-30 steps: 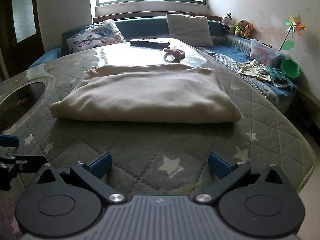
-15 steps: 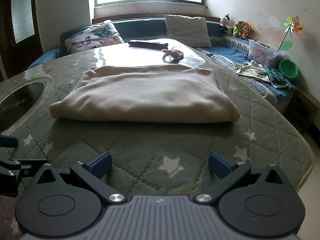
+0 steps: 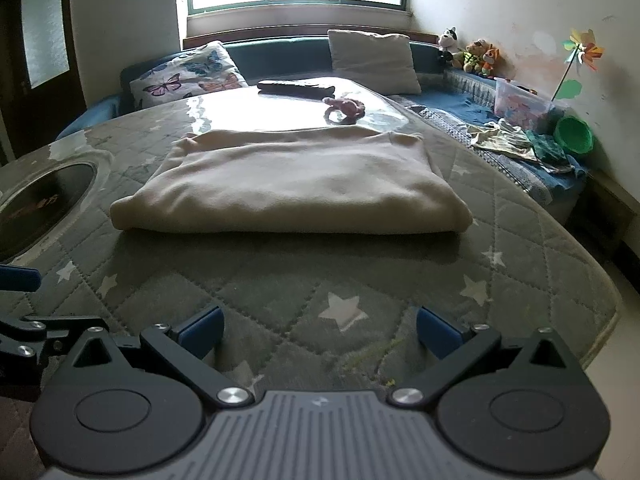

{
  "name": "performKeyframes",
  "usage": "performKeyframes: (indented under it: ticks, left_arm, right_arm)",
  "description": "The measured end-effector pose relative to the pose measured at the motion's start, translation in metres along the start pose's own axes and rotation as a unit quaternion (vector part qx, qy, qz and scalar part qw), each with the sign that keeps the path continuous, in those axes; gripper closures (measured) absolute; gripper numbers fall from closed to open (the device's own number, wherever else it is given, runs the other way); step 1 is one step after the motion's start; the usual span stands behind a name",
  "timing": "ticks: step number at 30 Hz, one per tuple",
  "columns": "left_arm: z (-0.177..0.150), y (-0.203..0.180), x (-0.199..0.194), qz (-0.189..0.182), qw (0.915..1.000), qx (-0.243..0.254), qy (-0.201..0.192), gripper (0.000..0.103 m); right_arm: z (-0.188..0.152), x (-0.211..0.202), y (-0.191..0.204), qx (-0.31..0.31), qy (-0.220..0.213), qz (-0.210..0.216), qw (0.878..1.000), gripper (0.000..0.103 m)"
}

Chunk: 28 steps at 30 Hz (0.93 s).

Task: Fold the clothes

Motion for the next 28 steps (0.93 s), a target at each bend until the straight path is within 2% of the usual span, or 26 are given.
performKeyframes:
  ticks: [28]
  left_arm:
    - [-0.025,-0.014,-0.034,0.002,0.9996,0.007,-0.026,0.000]
  right_arm:
    - [-0.023,-0.044,0.003,0.008,-0.030,-0.002,1.000,0.000]
Point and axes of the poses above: each gripper's, at about its wrist camera, not at the fingertips, and x roughly the way its jaws point, y to its left, z to its top, the point moved 4 cm from there along x, roughly the way its jaws point, and after that the axes turned 2 degrees about y, right-handed, at the moved point
